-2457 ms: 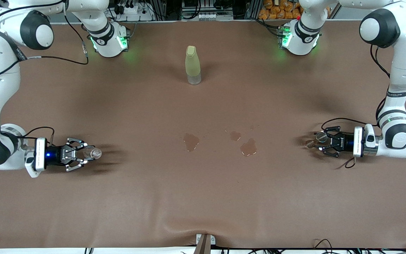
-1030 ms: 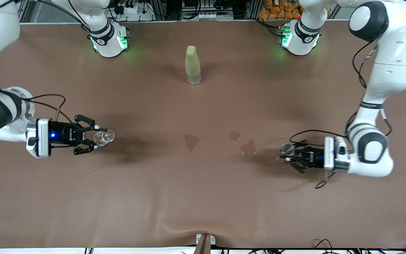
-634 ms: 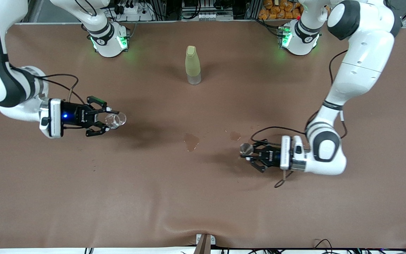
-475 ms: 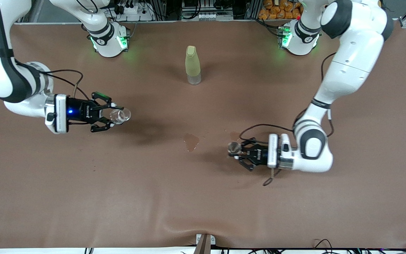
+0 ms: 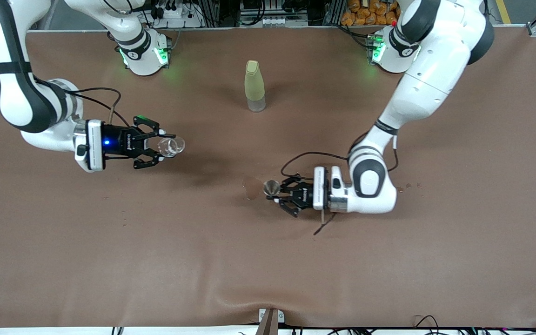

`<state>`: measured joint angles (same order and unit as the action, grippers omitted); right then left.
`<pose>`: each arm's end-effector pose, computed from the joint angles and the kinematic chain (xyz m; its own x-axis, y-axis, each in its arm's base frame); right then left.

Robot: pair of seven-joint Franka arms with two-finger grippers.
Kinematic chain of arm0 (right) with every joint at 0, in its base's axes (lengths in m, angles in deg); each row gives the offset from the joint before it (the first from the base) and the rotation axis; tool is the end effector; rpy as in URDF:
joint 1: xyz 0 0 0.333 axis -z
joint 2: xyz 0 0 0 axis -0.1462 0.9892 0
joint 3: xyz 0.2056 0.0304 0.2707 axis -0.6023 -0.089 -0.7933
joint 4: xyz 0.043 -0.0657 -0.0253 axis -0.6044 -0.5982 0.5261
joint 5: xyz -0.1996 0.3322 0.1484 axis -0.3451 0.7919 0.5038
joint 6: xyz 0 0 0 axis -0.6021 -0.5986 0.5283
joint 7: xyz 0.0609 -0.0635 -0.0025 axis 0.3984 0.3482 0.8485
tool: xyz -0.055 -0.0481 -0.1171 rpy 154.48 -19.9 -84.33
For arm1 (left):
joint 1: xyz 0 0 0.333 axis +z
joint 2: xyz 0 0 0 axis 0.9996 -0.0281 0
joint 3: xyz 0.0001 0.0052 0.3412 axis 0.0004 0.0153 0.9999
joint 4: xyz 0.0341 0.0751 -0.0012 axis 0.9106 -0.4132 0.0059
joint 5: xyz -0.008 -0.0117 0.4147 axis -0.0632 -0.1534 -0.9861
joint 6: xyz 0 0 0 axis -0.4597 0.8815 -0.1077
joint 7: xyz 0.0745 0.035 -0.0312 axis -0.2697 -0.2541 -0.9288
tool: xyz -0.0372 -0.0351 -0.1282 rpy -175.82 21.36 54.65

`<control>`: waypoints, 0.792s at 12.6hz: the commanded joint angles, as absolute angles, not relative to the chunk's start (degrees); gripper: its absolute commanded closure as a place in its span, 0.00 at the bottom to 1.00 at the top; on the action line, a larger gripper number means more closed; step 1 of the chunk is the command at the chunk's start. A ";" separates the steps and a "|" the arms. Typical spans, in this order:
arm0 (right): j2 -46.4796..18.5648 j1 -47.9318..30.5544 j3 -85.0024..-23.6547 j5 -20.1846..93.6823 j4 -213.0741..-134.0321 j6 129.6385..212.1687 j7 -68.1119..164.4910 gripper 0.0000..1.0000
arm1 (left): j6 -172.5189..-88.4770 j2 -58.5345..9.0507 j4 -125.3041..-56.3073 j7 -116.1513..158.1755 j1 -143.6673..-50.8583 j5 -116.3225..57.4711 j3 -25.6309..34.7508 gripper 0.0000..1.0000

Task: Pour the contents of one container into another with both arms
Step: 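Lift the beaker with the right gripper while the left gripper lifts the jigger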

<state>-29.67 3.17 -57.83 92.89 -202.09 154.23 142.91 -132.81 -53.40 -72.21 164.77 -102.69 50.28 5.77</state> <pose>0.5464 0.1549 0.3575 0.5807 0.0101 0.8140 0.8095 -0.1136 -0.5761 0.6558 -0.4291 0.1714 -0.0557 -0.1315 0.9897 -0.9954 0.0852 -0.0447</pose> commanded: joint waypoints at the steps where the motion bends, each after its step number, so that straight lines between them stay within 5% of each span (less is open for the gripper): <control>1: -32.59 -1.24 -57.23 98.93 -206.54 155.92 143.79 0.86 | -136.11 -53.96 -72.04 167.56 -107.09 56.40 6.27 1.00; 5: -31.98 -9.68 -57.23 108.07 -206.63 164.17 146.34 0.86 | -141.29 -55.19 -71.34 168.70 -112.37 61.58 6.45 1.00; 10: -30.57 -11.54 -57.23 110.12 -207.16 164.53 145.90 0.86 | -144.47 -56.60 -68.80 168.97 -120.88 70.20 10.47 1.00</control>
